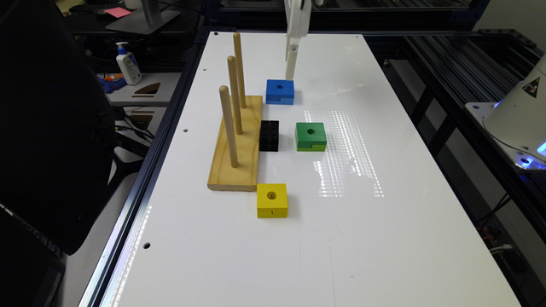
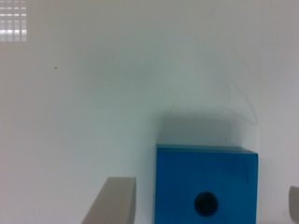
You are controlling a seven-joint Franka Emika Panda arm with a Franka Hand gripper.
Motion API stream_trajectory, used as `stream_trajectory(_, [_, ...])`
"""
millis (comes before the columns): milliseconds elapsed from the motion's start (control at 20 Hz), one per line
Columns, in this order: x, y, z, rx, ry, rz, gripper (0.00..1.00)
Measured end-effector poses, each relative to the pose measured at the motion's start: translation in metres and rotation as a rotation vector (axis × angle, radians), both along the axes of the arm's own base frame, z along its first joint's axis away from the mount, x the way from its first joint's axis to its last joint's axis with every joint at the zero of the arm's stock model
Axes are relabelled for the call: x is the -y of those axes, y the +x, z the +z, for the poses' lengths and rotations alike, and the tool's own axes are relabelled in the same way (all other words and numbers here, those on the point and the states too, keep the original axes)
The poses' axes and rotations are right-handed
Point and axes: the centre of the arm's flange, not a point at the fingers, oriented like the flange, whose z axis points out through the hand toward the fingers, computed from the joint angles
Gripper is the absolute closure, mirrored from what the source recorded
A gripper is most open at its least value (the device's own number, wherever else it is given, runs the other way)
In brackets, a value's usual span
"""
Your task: Pick up blue block.
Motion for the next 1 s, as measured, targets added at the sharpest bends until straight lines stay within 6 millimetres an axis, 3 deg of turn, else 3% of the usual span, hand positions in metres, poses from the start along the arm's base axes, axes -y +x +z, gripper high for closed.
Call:
stream_trajectory(250, [0.000,0.000,-0.005,-0.004,0.003,0.000,0.00])
stream_trajectory(550, [-0.003,0.002,-0.038,0.004,0.009,0.001,0.00])
stream_trajectory(1000, [-0.016,0.015,-0.033,0.022,0.005,0.010,0.00])
